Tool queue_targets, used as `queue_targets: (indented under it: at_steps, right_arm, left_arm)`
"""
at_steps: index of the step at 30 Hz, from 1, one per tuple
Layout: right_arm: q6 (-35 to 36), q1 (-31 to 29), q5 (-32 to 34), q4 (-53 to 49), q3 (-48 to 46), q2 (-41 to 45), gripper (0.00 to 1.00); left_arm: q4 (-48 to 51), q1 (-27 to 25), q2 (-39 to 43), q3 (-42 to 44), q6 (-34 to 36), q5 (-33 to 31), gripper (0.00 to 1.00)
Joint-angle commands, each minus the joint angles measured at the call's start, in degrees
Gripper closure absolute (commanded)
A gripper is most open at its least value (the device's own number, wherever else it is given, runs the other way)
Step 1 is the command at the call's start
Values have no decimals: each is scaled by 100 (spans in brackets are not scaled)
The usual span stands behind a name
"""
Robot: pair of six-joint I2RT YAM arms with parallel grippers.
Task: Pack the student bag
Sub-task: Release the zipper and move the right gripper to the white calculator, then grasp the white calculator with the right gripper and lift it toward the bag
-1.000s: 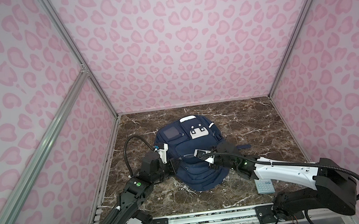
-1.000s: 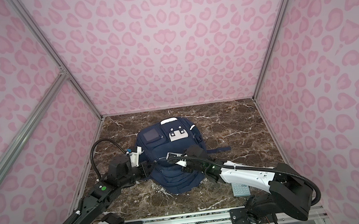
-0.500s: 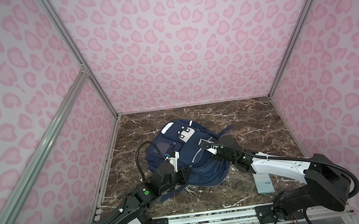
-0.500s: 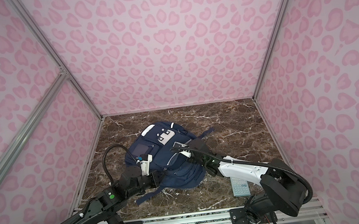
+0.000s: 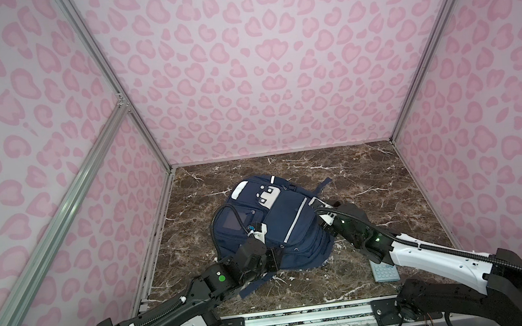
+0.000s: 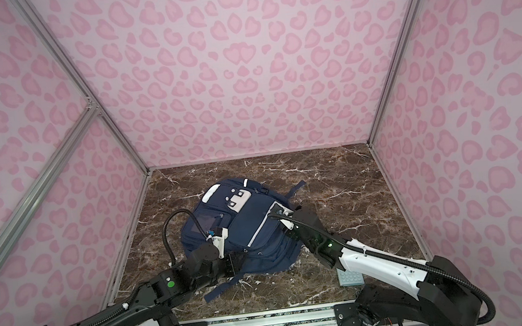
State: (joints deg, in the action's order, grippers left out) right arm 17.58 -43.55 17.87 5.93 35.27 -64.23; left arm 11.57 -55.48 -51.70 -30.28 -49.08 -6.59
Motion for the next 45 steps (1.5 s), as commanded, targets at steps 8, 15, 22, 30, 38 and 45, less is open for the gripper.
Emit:
queue_targets:
  at_steps: [8,15,22,30,38,45]
  right_arm:
    - [-4461,615,350,-3530,682,642,1]
    - [-5055,1210,18,-4551,544,692,1]
    - [-5039,2195,-272,-4565,368,121,1]
    - [-5084,2949,-916,-4341,86,-477,1]
    - [-5275,2936,-1595,-3813,-560,-442,1]
    - [-5597,2632,-1626,-4003,-696,-357,16]
  left_arm:
    - [704,-107,83,-711,869,-599,19]
    - [729,-216,-594,-1555,2200,-436,21]
    - [912,-274,-1708,-2401,3134,-377,20]
    - [462,-277,-1777,-2351,3187,-142,20]
    - [207,-274,-1716,-2130,3168,-485,19]
    - [73,-239,-1500,-1931,3053,-754,19]
